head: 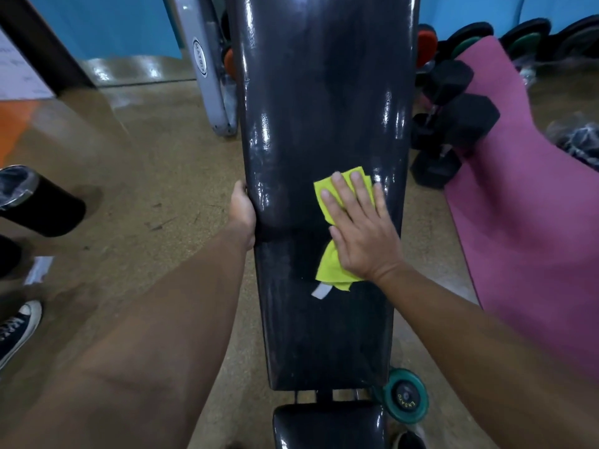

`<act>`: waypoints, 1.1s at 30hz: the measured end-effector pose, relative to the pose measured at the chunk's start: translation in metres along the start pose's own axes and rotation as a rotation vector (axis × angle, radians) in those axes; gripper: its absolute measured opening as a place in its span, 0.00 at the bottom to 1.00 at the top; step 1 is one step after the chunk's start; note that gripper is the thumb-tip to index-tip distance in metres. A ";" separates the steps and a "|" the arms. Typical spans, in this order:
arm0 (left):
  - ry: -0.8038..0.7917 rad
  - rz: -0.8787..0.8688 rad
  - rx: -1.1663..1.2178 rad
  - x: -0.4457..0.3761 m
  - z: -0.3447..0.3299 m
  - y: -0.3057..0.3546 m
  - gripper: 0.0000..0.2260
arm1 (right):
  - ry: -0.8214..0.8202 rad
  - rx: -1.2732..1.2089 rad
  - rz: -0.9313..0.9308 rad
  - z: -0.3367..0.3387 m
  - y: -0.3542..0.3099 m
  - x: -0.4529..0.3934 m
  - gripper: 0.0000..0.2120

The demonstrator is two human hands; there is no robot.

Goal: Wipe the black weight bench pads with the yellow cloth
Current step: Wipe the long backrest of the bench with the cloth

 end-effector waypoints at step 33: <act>0.002 -0.025 0.001 -0.012 0.005 -0.006 0.23 | 0.030 -0.082 -0.247 -0.006 0.019 0.016 0.29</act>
Point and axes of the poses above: each hand's wrist, its own x-axis away from the middle knuckle, its own z-axis out of the back of the hand, y = z × x, the point moved 2 cm from there along -x, towards the middle knuckle, and after that the axes turned 14 degrees about x, right-handed, at the moved point
